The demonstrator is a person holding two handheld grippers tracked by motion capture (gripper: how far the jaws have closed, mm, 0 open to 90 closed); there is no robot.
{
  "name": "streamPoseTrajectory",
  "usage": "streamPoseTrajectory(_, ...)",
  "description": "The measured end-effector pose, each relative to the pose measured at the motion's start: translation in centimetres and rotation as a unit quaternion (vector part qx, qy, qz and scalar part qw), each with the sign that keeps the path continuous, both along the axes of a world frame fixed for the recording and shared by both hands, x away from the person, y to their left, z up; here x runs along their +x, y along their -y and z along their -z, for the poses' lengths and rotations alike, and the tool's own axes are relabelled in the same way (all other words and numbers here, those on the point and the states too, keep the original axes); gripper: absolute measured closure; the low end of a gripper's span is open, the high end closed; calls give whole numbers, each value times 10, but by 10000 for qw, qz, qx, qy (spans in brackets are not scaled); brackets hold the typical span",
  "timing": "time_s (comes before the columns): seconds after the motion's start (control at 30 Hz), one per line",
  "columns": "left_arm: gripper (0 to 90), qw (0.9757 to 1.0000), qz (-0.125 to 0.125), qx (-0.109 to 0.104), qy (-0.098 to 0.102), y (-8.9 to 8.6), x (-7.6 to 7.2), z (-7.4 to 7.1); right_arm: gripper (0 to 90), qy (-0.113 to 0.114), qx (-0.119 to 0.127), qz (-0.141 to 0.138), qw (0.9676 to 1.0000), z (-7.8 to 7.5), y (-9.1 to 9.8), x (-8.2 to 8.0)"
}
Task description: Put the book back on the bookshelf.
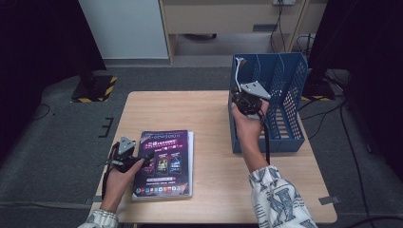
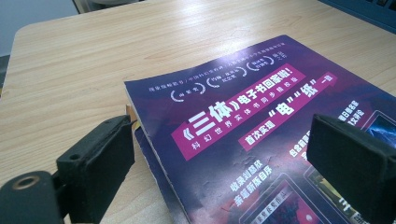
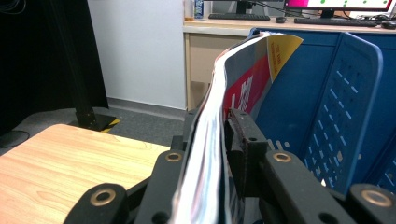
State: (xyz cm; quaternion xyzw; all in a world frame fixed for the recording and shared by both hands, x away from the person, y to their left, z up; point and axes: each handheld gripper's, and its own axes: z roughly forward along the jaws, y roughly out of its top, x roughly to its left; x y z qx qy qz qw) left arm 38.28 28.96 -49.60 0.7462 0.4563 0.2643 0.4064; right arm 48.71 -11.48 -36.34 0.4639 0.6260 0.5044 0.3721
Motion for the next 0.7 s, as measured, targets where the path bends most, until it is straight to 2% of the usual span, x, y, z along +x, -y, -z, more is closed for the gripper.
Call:
streamPoseTrajectory(0.3, 74, 10000, -5, -5, 6, 0, 0, 0, 664, -16, 72, -65, 10000, 2, 1, 0)
streamPoseTrajectory(0.4, 74, 10000, -6, -4, 2, -1, 0, 0, 585, -42, 96, -90, 9999, 3, 1, 0)
streamPoseTrajectory(0.53, 73, 10000, 0, -3, 6, 0, 0, 0, 563, -30, 104, -97, 9999, 4, 2, -1)
streamPoseTrajectory(0.6, 74, 10000, 2, -2, 7, 0, 0, 0, 522, -37, 126, -113, 9999, 4, 2, -1)
streamPoseTrajectory(0.63, 74, 10000, 1, -2, 7, 0, 0, 0, 461, -63, 138, -112, 9998, 5, 2, -2)
streamPoseTrajectory(0.7, 73, 10000, 0, 1, 7, 0, 0, 0, 435, -82, 175, -121, 9997, 5, 2, -2)
